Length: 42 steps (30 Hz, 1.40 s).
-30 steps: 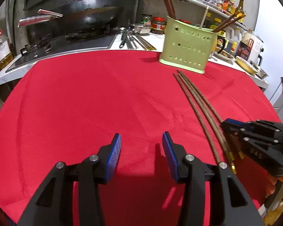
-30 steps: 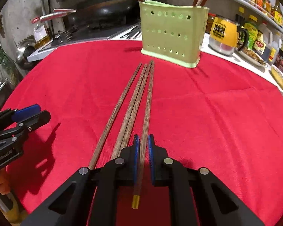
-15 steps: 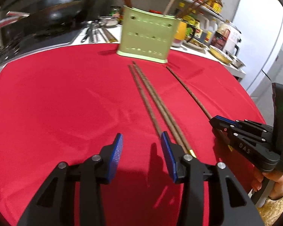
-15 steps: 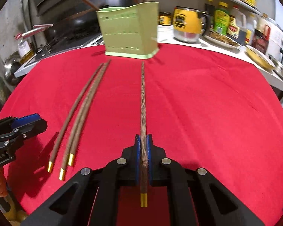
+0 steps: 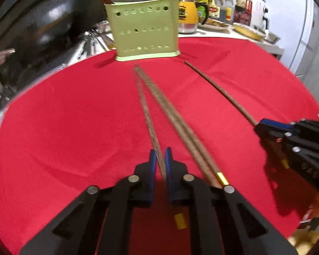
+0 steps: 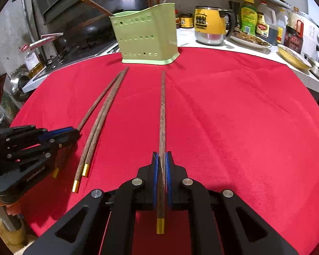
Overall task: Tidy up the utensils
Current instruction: 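Close the left tool on another chopstick while the right tool holds its chopstick, then open both tools and reposition them over the chopstick tips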
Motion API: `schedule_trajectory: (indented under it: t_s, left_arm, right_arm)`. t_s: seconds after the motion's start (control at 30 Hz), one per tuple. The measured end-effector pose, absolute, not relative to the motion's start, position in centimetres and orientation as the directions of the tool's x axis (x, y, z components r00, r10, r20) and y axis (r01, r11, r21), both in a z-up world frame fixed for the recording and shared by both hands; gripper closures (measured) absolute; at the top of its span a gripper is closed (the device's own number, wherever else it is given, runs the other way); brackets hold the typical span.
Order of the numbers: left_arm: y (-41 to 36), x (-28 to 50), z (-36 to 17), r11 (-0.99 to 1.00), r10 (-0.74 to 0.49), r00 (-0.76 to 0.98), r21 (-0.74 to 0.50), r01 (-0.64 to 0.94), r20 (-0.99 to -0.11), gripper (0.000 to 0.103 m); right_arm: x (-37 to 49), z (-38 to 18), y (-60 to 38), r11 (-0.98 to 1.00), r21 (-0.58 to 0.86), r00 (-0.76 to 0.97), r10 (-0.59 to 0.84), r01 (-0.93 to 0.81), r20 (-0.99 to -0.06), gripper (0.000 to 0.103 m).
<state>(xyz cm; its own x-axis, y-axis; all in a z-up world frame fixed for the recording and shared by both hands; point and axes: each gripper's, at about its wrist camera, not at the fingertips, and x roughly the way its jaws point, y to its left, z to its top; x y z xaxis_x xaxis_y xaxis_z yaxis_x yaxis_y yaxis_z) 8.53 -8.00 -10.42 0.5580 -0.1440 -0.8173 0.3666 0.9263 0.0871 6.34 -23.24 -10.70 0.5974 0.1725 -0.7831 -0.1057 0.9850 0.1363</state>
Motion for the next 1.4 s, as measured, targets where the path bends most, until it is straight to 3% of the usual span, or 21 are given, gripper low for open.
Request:
schedule_trajectory:
  t_s: [0.3,0.5,0.53,0.67,0.73,1.03,1.2,1.23,1.4]
  left_arm:
    - [-2.9,9.1,-10.3,0.974,-0.047,0.584,0.093,0.206,-0.810,0.096]
    - [-1.7,8.1,-10.2,0.965,-0.119,0.585,0.045,0.258,-0.802,0.096]
    - [-1.4,7.8,-10.2,0.964,-0.131,0.585,0.034,0.263,-0.800,0.091]
    - [-1.0,5.5,-10.3,0.959,-0.149,0.593,0.030,0.281,-0.791,0.075]
    - [-1.0,4.4,-10.4,0.957,-0.148,0.602,0.039,0.287,-0.785,0.074]
    - [-1.3,2.0,-10.4,0.968,-0.091,0.605,0.073,0.242,-0.791,0.074]
    - [-1.5,2.0,-10.5,0.965,-0.088,0.613,0.085,0.246,-0.785,0.081]
    - [-1.5,2.2,-10.5,0.966,-0.081,0.618,0.091,0.243,-0.782,0.087]
    - [-1.6,2.9,-10.6,0.968,-0.078,0.630,0.094,0.235,-0.773,0.088]
  right_arm:
    - [5.9,-10.7,-22.1,0.987,0.114,0.602,0.162,-0.117,-0.782,0.096]
    - [5.8,-10.7,-21.9,0.988,0.090,0.602,0.146,-0.123,-0.785,0.094]
    - [5.8,-10.7,-21.9,0.988,0.086,0.602,0.144,-0.124,-0.785,0.094]
    - [5.2,-10.6,-22.1,0.987,0.091,0.600,0.155,-0.135,-0.785,0.072]
    - [4.8,-10.6,-22.2,0.987,0.087,0.601,0.153,-0.137,-0.784,0.070]
    - [2.8,-10.7,-22.5,0.986,0.080,0.619,0.153,-0.144,-0.770,0.070]
    - [2.5,-10.8,-22.5,0.984,0.083,0.631,0.164,-0.157,-0.758,0.072]
    - [2.4,-10.8,-22.5,0.983,0.086,0.632,0.169,-0.160,-0.756,0.072]
    - [2.1,-10.9,-22.1,0.980,0.091,0.643,0.186,-0.178,-0.743,0.075]
